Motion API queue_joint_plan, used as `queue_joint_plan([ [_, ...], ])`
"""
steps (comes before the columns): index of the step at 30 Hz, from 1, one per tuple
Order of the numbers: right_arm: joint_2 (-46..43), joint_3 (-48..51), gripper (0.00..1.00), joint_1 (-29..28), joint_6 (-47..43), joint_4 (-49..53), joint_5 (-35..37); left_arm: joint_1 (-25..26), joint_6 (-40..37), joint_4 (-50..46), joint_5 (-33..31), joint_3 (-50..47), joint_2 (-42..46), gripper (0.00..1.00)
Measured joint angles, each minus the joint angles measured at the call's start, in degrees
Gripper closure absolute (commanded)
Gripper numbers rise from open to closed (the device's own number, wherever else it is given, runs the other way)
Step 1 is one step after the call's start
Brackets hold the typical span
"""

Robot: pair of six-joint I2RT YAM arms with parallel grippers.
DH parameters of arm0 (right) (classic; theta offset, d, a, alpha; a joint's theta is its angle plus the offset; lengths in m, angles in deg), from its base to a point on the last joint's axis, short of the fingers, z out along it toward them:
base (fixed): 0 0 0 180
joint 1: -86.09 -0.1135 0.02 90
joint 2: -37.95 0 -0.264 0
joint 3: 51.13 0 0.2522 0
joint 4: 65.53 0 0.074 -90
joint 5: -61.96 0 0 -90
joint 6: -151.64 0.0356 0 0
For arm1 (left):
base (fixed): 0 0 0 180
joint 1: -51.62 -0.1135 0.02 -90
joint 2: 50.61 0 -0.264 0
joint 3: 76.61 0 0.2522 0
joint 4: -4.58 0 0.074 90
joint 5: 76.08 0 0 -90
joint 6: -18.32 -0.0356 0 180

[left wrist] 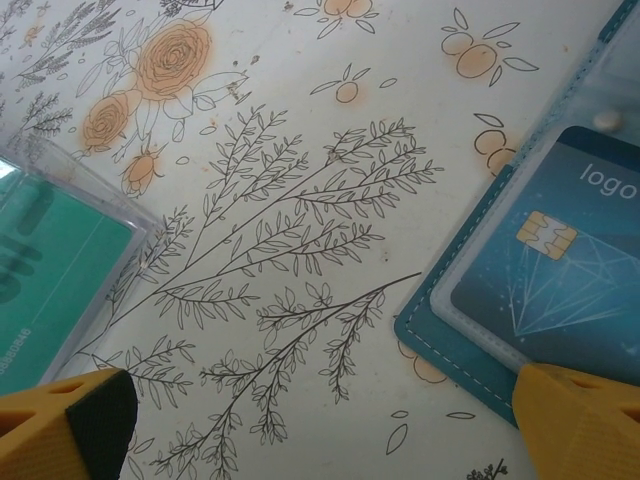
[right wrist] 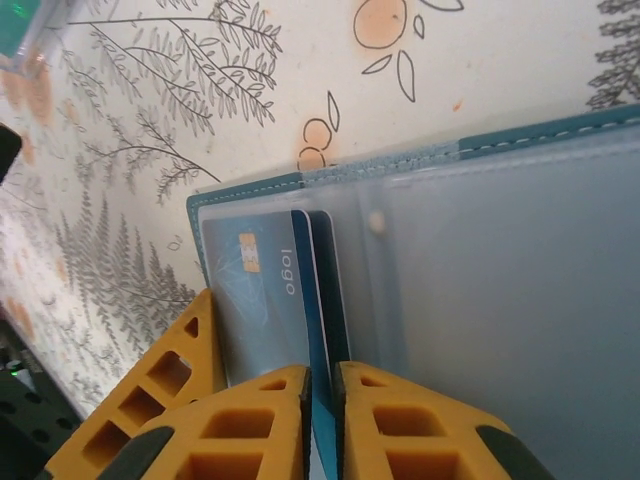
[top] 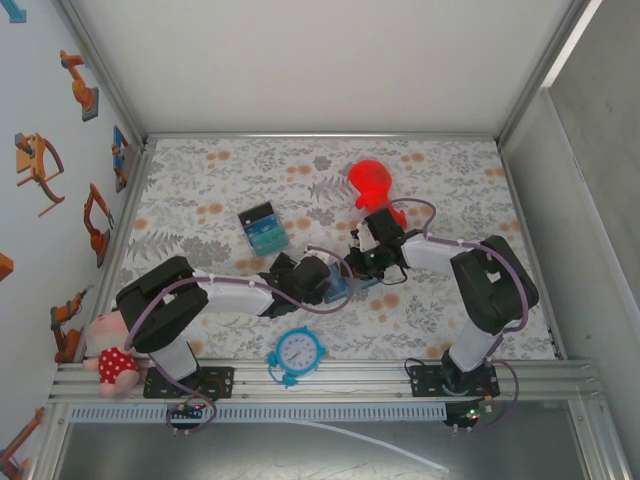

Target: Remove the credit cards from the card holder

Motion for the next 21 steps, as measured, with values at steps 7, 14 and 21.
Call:
queue_joint_plan([
  [7,-0.02,2.27,0.89,1.29,2.38,-5.01,-3.98,0.04,0.0,-0.9,-0.94,0.22,0.0,0.03],
  [14,-0.02,3.45,0.87,1.6,3.82,-8.81,-6.45,0.31,-0.02,-1.33,-1.9,0.28,0.0,0.03],
  [21,0.9,3.74,0.88,1.6,4.48,-11.58,-8.13,0.33,-0.42,-2.03,-2.25,0.63,0.0,0.03],
])
